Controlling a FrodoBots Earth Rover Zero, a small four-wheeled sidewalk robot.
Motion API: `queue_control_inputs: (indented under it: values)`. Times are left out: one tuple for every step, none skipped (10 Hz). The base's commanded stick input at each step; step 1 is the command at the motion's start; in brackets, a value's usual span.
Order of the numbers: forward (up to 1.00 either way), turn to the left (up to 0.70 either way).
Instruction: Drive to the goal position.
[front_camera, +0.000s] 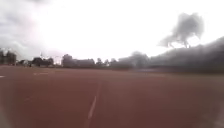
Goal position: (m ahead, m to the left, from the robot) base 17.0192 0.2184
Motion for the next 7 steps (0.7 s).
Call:
queue_control_inputs:
  values:
    - [0.7,0.0]
    - [0.7,0.0]
    - [0.7,0.0]
    - [0.7,0.0]
    - [0.7,0.0]
    - [0.7,0.0]
    - [0.7,0.0]
